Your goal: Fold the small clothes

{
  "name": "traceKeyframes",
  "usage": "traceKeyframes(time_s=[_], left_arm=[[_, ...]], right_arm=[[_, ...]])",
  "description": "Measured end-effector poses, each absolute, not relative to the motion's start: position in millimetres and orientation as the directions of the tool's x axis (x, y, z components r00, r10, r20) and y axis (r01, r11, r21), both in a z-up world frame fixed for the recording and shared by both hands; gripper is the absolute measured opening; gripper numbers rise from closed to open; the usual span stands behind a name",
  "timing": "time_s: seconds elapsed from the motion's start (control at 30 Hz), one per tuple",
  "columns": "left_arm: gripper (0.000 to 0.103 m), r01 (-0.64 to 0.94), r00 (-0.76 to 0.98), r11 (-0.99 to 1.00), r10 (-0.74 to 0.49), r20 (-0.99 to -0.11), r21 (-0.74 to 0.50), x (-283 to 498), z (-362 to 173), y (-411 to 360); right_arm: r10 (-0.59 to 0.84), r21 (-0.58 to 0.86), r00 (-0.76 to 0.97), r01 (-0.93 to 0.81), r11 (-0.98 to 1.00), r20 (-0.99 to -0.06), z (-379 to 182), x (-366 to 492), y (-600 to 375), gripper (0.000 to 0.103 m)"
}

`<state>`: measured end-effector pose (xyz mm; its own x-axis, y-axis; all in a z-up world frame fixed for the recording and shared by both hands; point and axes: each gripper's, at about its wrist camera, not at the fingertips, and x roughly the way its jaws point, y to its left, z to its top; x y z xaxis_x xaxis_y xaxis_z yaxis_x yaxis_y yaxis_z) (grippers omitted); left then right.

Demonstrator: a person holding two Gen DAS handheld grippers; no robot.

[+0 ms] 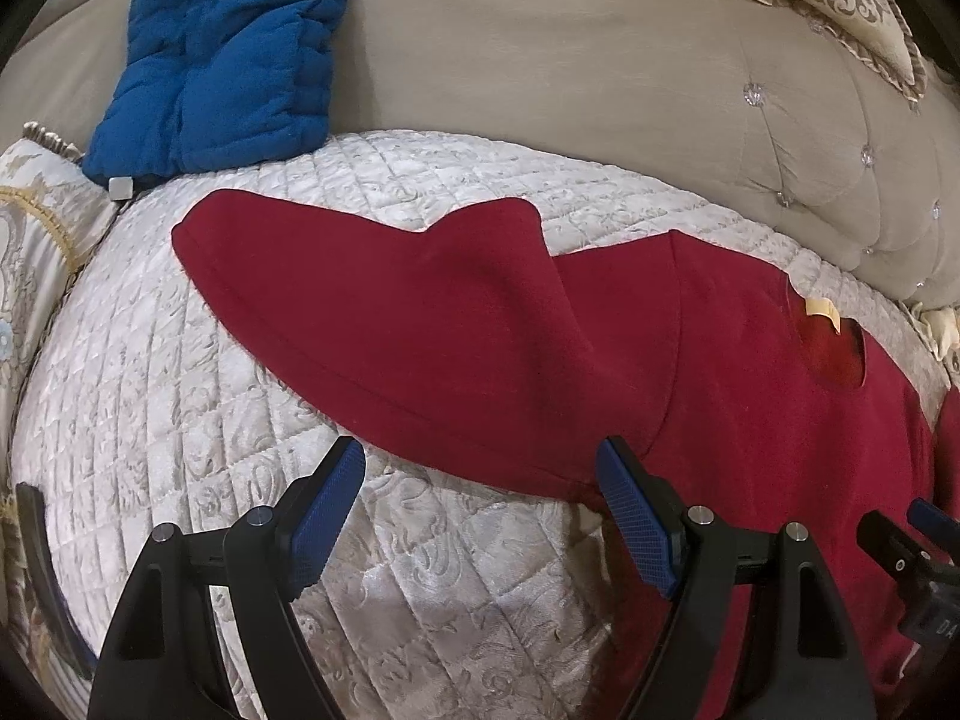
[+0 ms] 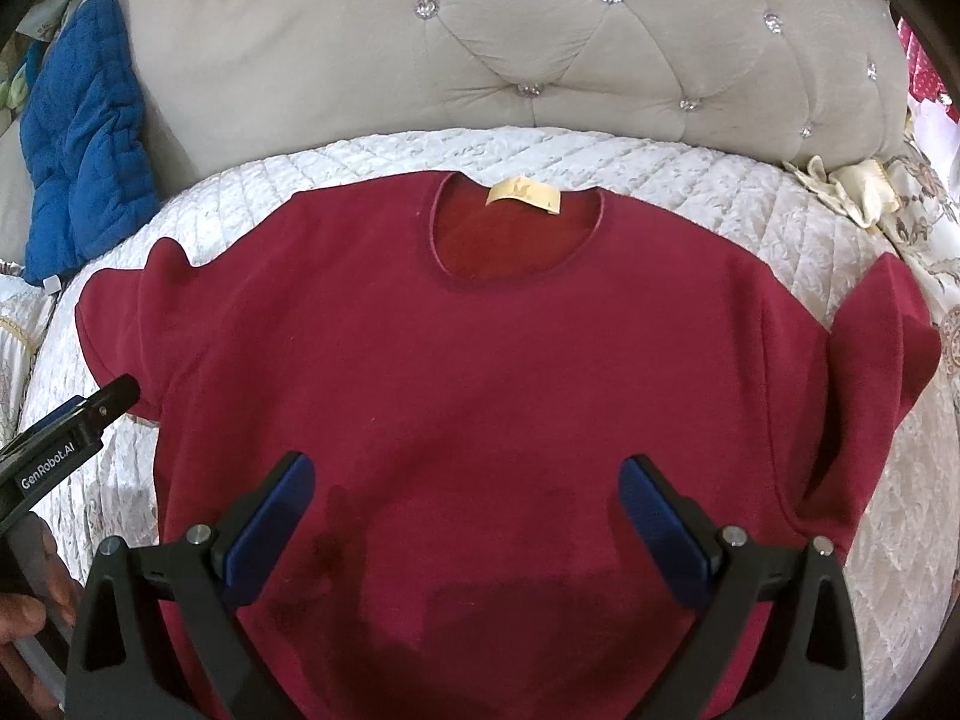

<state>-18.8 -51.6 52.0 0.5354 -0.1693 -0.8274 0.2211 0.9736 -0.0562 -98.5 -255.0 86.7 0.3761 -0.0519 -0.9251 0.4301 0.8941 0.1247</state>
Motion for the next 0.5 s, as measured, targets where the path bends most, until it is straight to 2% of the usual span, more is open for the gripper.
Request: traceKeyframes(time_s=[0.5], left_arm=[[0.061,0.190,0.524,0.979,-0.161,-0.836,-0.070,-7.4,48.2,-34.4]], right_arm=[[-0.033,0.121,0.362,0.394,0.911,-0.932,79.1,-92.2,-243.6,0.103]])
